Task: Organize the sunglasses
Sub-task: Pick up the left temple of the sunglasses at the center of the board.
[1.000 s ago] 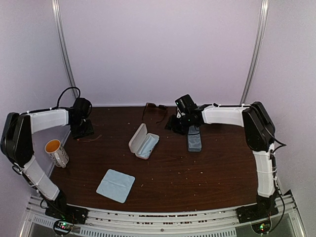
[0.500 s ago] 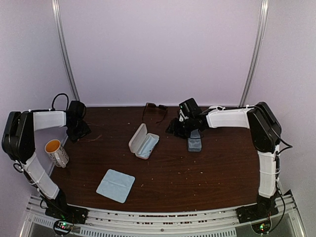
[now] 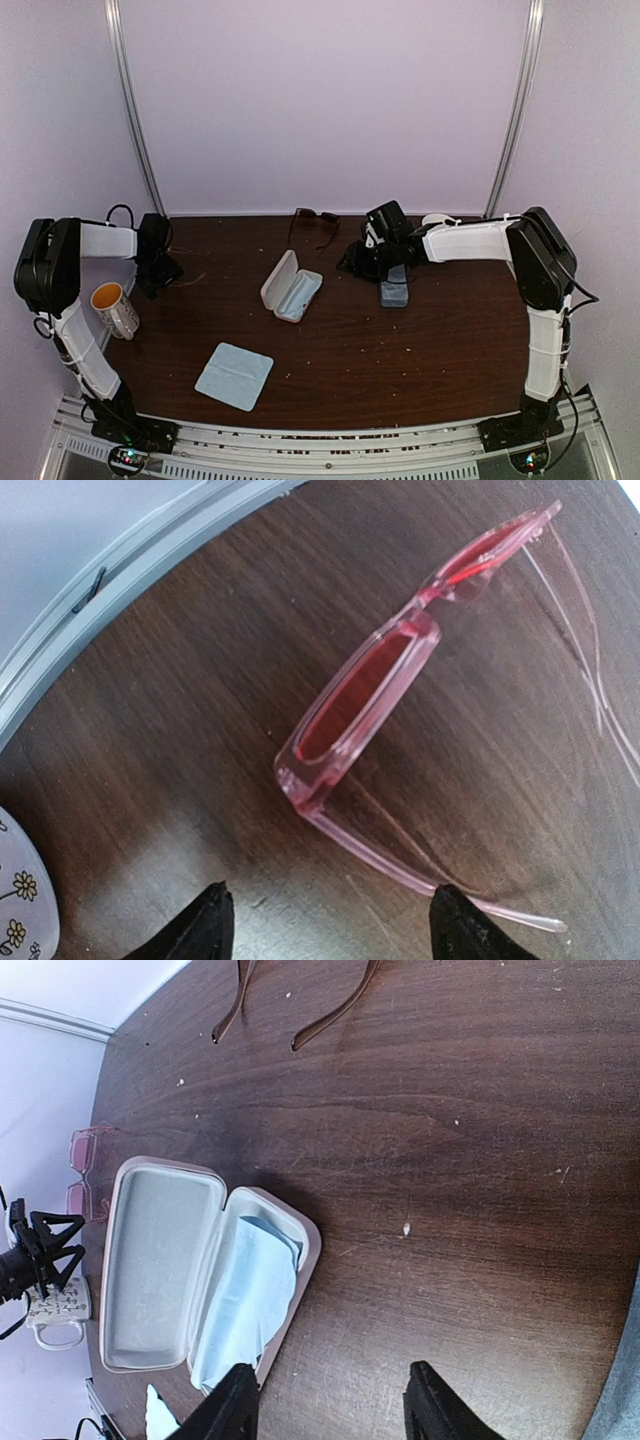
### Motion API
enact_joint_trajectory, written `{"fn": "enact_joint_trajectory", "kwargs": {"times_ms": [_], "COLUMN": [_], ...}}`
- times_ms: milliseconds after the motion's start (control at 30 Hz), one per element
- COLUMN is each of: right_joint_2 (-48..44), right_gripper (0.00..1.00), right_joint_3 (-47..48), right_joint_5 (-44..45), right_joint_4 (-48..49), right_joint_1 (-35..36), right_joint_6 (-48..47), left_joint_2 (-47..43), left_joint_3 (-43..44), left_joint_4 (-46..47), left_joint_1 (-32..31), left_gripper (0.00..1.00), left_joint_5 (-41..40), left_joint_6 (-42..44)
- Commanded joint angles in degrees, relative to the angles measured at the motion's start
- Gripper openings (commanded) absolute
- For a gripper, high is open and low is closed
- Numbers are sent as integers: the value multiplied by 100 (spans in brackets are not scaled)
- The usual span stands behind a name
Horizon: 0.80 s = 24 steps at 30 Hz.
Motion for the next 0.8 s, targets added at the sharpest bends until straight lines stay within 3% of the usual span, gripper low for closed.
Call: {"fn": "enact_joint_trajectory", "kwargs": {"times_ms": [0, 333, 767], "right_joint_2": [-192, -126, -197], "right_gripper": [50, 50, 50], "right_joint_3": [-98, -102, -114], "right_joint_5": [-57, -135, -337], "right_joint_4": [194, 197, 192], "right_joint_1": [-8, 0, 5], "right_joint_6": [-28, -30, 48], "left_joint_2": [99, 379, 1144], "left_joint_3": [206, 506, 1797], "left_joint_4": [261, 134, -1818], "left_joint_1": [84, 156, 225], "left_gripper": [70, 69, 61], "left_joint_5": [-17, -47, 40], "left_joint_6": [-145, -266, -885]}}
